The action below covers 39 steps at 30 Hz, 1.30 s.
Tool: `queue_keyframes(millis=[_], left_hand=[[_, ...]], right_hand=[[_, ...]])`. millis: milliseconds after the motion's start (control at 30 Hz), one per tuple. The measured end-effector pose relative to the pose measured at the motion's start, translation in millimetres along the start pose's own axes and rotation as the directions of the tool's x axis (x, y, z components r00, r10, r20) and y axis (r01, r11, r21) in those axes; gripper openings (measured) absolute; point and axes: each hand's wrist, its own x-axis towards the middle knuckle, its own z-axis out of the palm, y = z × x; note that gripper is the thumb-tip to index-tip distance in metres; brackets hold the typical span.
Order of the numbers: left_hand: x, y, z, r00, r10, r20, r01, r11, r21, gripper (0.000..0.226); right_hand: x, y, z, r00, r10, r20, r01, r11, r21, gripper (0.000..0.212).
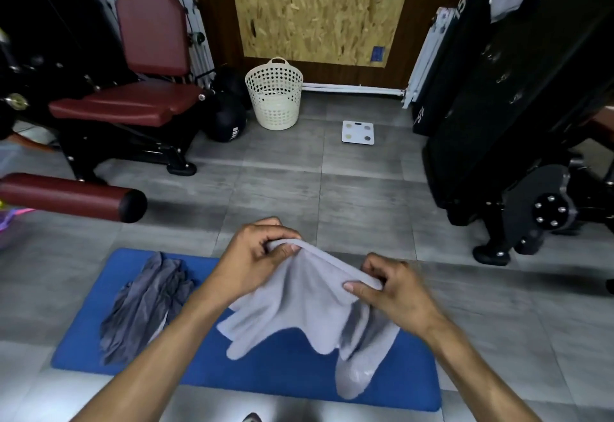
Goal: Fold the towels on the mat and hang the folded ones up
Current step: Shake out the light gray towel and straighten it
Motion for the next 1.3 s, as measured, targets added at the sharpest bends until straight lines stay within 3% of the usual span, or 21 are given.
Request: queue_keyframes(millis=[100, 167, 233, 267, 333, 400, 500, 600, 733, 833, 900, 967, 1000, 1067, 1100, 1167, 1233, 1300], left_hand=[[5.6, -14.4, -23.6, 1.000, -0.025, -0.013, 0.025, 0.999, 0.047, 0.011], [2.7, -37.3, -39.6, 0.998, -0.066, 0.025, 0.063, 0.993, 0.100, 0.008], [-9.6, -69.1, -52.7, 0.981, -0.167, 0.094, 0.153, 0.979, 0.137, 0.022], [-20.2, -87.9, -58.6, 0.960, -0.228, 0.161, 0.206, 0.968, 0.142, 0.026], [-44.9, -122.8, -65.9, 0.863, -0.351, 0.364, 0.300, 0.935, 0.190, 0.026], [-72.5, -149.4, -68.2, 0.706, -0.442, 0.554, 0.324, 0.896, 0.303, 0.032], [-107.0, -172.7, -64.0, 0.527, -0.509, 0.681, 0.331, 0.861, 0.387, 0.035], [-127.1, -185.3, -65.9, 0.451, -0.547, 0.706, 0.335, 0.836, 0.434, 0.037], [-139.1, -181.5, -81.3, 0.359, -0.576, 0.734, 0.348, 0.813, 0.467, 0.030], [-151.8, -196.4, -81.3, 0.293, -0.670, 0.682, 0.251, 0.742, 0.622, 0.025], [-160.9, -215.2, -70.5, 0.347, -0.700, 0.624, 0.292, 0.713, 0.638, 0.036], [-163.7, -229.5, -55.2, 0.452, -0.712, 0.537, 0.466, 0.702, 0.539, 0.043], [-160.3, -235.1, -48.7, 0.498, -0.730, 0.468, 0.589, 0.680, 0.436, 0.041], [-146.6, -254.1, -31.8, 0.628, -0.736, 0.253, 0.695, 0.676, 0.244, 0.039], [-136.4, -263.3, -27.0, 0.693, -0.707, 0.142, 0.680, 0.706, 0.198, 0.039], [-107.0, -278.4, -27.6, 0.807, -0.590, 0.011, 0.571, 0.786, 0.238, 0.036], [-73.9, -289.6, -39.9, 0.852, -0.524, -0.015, 0.503, 0.810, 0.302, 0.027], [-44.6, -304.7, -62.0, 0.871, -0.491, -0.026, 0.474, 0.823, 0.313, 0.020]], right_hand=[[3.1, 25.5, -2.5, 0.961, 0.126, 0.247, -0.105, 0.990, -0.097, 0.029], [-1.9, 49.9, 1.3, 0.916, 0.246, 0.318, -0.159, 0.948, -0.275, 0.026], [-16.6, 76.9, 9.9, 0.852, 0.383, 0.357, -0.211, 0.875, -0.436, 0.044], [-27.9, 86.7, 13.6, 0.810, 0.454, 0.372, -0.234, 0.831, -0.504, 0.039], [-55.2, 101.6, 19.7, 0.744, 0.551, 0.377, -0.272, 0.766, -0.582, 0.022], [-80.4, 117.1, 27.0, 0.700, 0.603, 0.383, -0.308, 0.738, -0.600, 0.025], [-103.7, 124.7, 29.6, 0.655, 0.637, 0.405, -0.315, 0.718, -0.620, 0.022], [-106.8, 115.5, 10.1, 0.708, 0.589, 0.390, -0.335, 0.766, -0.549, 0.032], [-102.1, 103.9, -44.7, 0.845, 0.523, 0.108, -0.428, 0.783, -0.451, 0.056], [-92.8, 118.1, -58.8, 0.876, 0.473, 0.090, -0.382, 0.796, -0.469, 0.050], [-76.3, 140.5, -47.3, 0.851, 0.498, 0.165, -0.370, 0.792, -0.485, 0.037], [-52.7, 167.6, -23.5, 0.820, 0.533, 0.210, -0.404, 0.797, -0.449, 0.023], [-40.0, 180.0, -11.5, 0.806, 0.562, 0.184, -0.476, 0.801, -0.362, 0.020], [-12.1, 207.6, 7.4, 0.744, 0.665, 0.060, -0.659, 0.746, -0.095, 0.019], [4.0, 217.6, 13.5, 0.730, 0.682, -0.027, -0.682, 0.731, 0.018, 0.021], [36.4, 234.2, 15.8, 0.754, 0.607, -0.251, -0.617, 0.785, 0.044, 0.020], [61.3, 236.3, 12.6, 0.795, 0.445, -0.411, -0.513, 0.856, -0.066, 0.022], [76.3, 227.6, 6.5, 0.845, 0.324, -0.425, -0.425, 0.890, -0.166, 0.017]])
